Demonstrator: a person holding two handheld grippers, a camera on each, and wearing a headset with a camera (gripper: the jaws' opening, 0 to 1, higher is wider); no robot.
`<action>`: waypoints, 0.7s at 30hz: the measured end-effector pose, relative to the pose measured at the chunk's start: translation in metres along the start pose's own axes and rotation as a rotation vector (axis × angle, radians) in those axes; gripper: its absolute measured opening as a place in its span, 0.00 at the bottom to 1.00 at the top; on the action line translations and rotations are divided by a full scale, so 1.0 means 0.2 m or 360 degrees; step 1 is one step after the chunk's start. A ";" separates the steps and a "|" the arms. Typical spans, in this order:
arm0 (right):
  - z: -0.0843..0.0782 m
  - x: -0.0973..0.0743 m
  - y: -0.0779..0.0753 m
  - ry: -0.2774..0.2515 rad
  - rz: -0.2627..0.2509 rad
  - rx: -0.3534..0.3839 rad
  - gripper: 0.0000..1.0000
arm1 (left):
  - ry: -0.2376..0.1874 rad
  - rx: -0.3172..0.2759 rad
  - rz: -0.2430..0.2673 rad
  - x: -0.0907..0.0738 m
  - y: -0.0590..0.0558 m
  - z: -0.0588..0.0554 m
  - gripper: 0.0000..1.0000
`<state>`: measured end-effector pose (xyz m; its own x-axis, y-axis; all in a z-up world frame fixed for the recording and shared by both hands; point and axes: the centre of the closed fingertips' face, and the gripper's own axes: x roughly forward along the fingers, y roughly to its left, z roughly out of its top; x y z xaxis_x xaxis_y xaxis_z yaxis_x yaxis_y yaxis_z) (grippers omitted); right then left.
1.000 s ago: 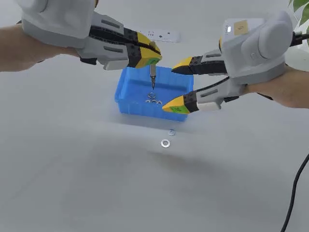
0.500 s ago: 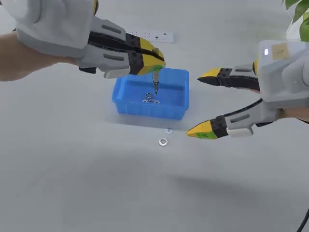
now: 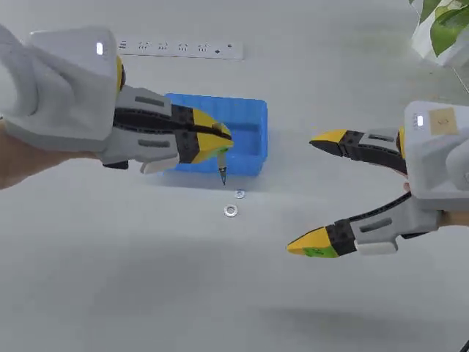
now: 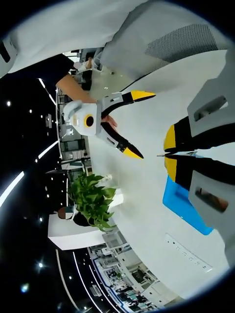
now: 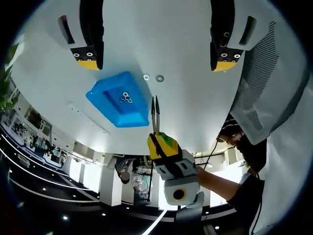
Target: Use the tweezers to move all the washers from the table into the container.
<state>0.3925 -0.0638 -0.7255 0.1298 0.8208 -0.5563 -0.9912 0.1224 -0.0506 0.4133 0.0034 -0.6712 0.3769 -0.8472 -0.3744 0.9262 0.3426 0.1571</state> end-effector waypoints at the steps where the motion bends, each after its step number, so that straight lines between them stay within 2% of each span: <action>1: -0.01 -0.01 0.02 -0.0008 0.0005 0.0012 0.91 | -0.0001 -0.0005 -0.0003 0.00 -0.01 0.00 0.06; 6: 0.00 -0.01 0.08 -0.0051 0.0017 0.0070 0.91 | -0.0038 -0.0018 -0.0027 0.03 -0.08 0.00 0.06; 12: 0.02 -0.01 0.11 -0.0109 0.0012 0.0153 0.89 | -0.0037 -0.0027 -0.0065 0.07 -0.14 -0.01 0.06; 16: -0.02 -0.01 0.12 -0.0097 0.0010 0.0178 0.89 | -0.0015 -0.0014 -0.0074 0.08 -0.15 -0.04 0.06; 21: -0.05 0.00 0.14 -0.0078 0.0022 0.0188 0.88 | 0.0001 -0.0039 -0.0040 0.08 -0.14 -0.08 0.06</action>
<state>0.3651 -0.0652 -0.7349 0.1199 0.8488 -0.5149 -0.9833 0.1732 0.0566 0.3938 -0.0133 -0.6969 0.3532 -0.8556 -0.3783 0.9354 0.3309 0.1249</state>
